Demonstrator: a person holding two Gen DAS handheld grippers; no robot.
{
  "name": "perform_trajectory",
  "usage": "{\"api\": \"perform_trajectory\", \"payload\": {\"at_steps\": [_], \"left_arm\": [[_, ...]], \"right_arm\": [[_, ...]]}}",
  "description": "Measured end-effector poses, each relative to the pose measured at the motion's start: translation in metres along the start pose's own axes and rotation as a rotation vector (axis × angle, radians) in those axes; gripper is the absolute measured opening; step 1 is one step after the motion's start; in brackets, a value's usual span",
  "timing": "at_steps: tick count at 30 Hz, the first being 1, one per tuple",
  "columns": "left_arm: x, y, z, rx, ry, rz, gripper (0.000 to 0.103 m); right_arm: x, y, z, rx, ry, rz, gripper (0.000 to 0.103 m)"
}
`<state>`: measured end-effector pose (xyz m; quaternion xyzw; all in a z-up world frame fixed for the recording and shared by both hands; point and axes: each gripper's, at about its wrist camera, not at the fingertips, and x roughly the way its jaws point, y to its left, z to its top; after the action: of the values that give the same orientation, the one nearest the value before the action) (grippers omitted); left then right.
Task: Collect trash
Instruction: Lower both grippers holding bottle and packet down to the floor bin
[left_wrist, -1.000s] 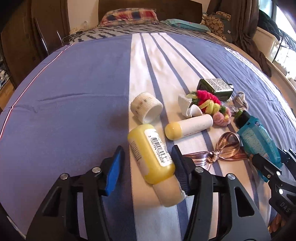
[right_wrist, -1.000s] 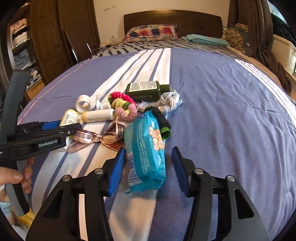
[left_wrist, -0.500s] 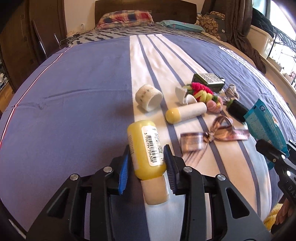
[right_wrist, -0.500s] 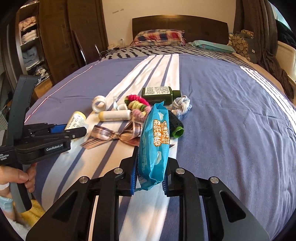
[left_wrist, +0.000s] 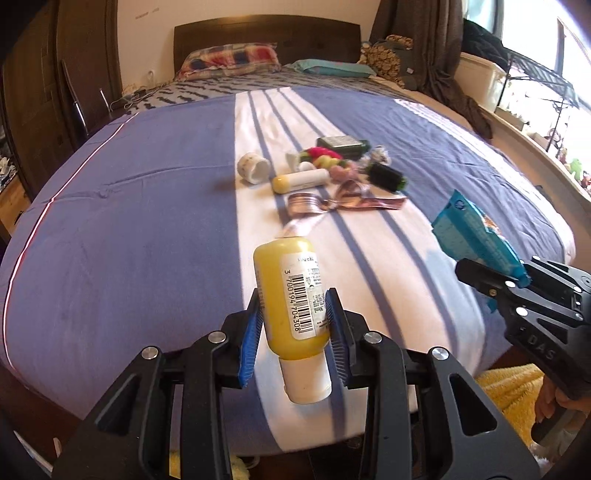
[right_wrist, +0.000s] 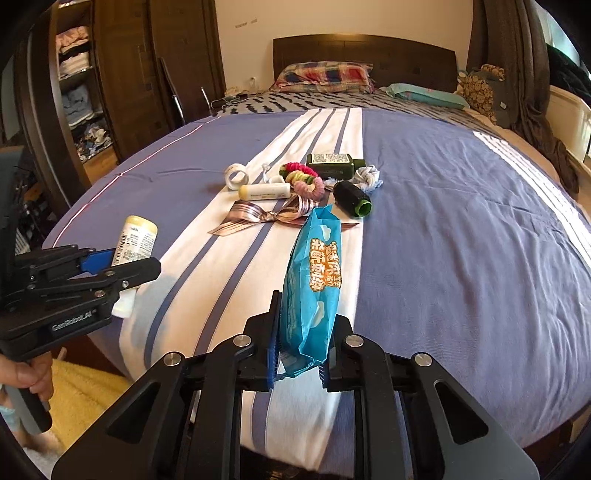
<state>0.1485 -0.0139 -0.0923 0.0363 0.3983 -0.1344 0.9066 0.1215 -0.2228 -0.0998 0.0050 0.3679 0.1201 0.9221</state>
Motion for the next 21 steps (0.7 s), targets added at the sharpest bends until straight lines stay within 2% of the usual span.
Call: {"api": "perform_trajectory", "payload": {"at_steps": [11, 21], "left_arm": [[-0.053, -0.035, -0.042, 0.037, -0.048, -0.060, 0.032], [-0.064, -0.050, -0.085, 0.041, -0.024, -0.104, 0.032]], "right_arm": [[-0.069, 0.008, -0.039, 0.024, -0.067, 0.018, 0.017], [-0.091, 0.016, -0.077, 0.032, -0.049, 0.047, 0.017]]}}
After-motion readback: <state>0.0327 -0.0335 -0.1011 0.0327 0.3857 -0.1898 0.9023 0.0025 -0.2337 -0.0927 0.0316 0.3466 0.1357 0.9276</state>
